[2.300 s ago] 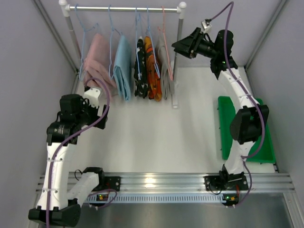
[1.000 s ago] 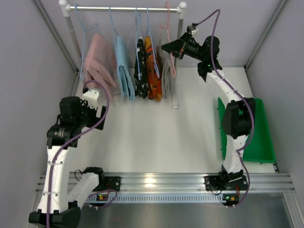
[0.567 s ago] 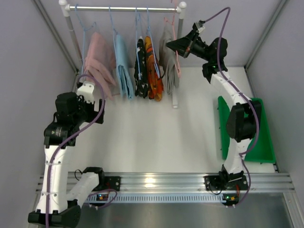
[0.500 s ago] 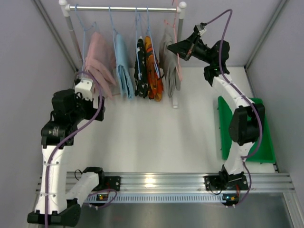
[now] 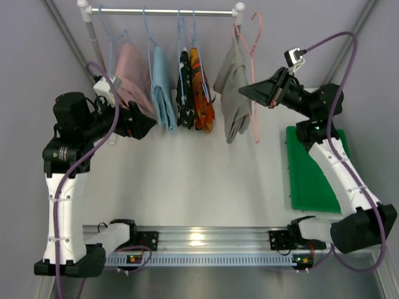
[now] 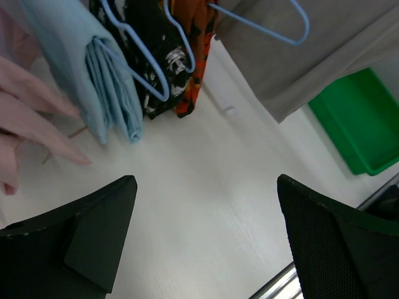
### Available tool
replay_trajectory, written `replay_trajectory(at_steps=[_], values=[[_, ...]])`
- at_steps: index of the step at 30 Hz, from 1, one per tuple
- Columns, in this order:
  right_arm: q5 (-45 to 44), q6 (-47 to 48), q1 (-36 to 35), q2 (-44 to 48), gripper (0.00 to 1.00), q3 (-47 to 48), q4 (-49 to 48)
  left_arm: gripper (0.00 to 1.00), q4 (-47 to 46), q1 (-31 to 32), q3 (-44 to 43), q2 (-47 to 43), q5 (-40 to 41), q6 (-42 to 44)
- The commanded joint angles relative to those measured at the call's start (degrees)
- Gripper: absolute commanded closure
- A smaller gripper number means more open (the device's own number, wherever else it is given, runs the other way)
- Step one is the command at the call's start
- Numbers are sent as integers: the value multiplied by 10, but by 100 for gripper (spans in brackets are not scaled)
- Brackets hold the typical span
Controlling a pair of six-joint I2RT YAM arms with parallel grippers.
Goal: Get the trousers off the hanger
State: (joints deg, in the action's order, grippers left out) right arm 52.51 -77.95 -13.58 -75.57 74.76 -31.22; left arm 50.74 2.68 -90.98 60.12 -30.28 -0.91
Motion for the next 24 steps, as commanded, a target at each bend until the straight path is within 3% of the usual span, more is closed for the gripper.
replay_trajectory(at_steps=[1, 9, 19, 24], values=[[-47, 118, 7, 80, 100, -36, 61, 1, -59, -2, -40, 18, -95, -91], [-86, 155, 7, 163, 100, -118, 124, 1, -193, 36, -117, 120, -175, -241], [-132, 185, 4, 221, 100, -161, 197, 4, -279, 239, -155, 230, -117, -311], [-139, 193, -7, 229, 100, -172, 206, 6, -386, 299, -127, 259, -102, -342]])
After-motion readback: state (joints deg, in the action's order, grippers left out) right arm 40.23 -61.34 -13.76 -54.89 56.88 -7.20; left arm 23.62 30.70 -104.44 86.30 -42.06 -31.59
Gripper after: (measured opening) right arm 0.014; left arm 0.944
